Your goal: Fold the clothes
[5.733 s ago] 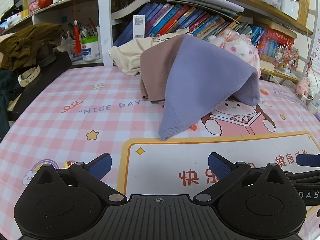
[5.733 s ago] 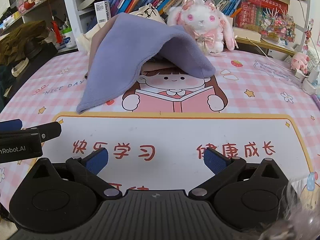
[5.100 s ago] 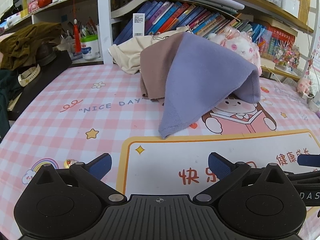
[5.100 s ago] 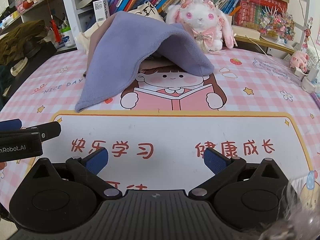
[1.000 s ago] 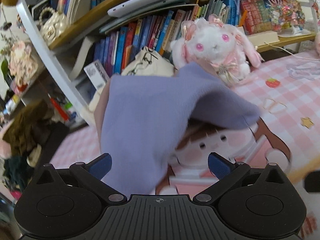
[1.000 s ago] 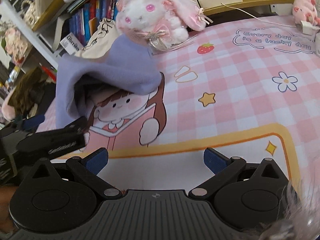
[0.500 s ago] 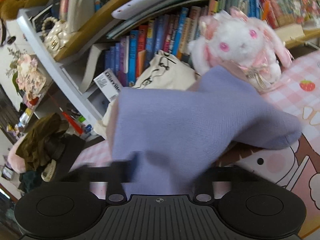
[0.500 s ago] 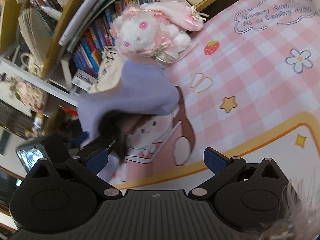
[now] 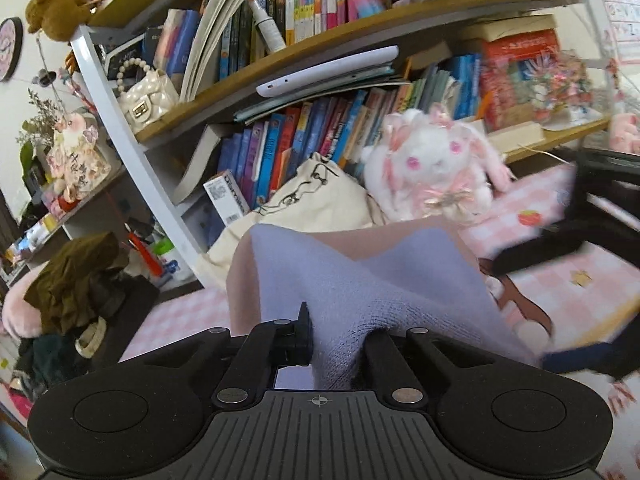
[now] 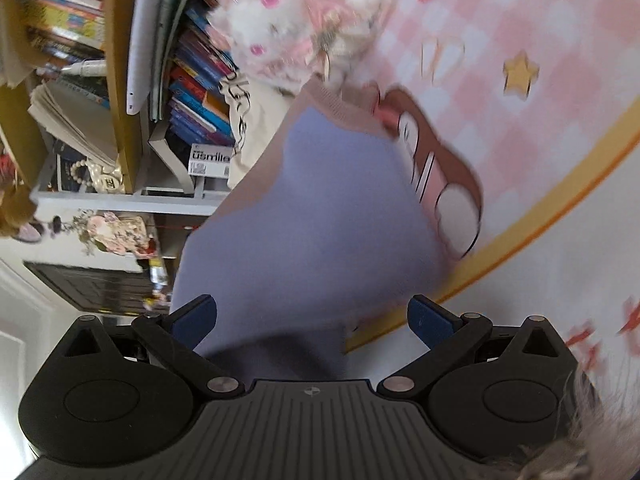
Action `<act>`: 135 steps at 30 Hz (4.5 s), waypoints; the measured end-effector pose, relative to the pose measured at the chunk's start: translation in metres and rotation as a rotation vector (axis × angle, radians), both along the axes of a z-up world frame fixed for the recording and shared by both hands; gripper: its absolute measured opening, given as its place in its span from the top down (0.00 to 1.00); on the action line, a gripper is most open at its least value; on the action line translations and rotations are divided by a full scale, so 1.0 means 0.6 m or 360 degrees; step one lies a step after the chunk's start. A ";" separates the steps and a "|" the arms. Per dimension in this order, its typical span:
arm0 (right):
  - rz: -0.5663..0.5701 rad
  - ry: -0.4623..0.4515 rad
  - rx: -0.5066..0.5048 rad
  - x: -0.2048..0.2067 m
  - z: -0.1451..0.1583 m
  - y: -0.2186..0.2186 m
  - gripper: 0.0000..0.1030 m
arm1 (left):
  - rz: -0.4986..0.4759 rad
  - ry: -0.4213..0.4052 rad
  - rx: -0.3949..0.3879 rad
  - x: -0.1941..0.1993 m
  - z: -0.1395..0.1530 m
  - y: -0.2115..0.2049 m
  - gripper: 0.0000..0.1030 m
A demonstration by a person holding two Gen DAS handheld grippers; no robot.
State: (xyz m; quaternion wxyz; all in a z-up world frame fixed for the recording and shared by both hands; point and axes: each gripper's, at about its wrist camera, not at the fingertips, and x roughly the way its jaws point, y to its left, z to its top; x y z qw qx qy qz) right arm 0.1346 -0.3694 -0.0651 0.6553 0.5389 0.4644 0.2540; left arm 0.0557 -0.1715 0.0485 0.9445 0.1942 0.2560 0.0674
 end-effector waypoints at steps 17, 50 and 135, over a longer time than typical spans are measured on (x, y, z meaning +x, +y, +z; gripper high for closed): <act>-0.0106 0.0273 0.0125 -0.036 -0.035 -0.029 0.14 | 0.0044 0.0049 -0.0127 -0.061 0.023 0.022 0.96; -0.0269 -0.1041 0.0560 0.065 0.331 -0.101 0.92 | -0.0591 -0.0423 -0.0355 -0.108 0.178 0.007 0.96; 0.0722 -0.0862 -0.1414 -0.206 0.056 -0.009 0.75 | -0.0735 0.0552 0.0405 -0.014 -0.158 -0.153 0.50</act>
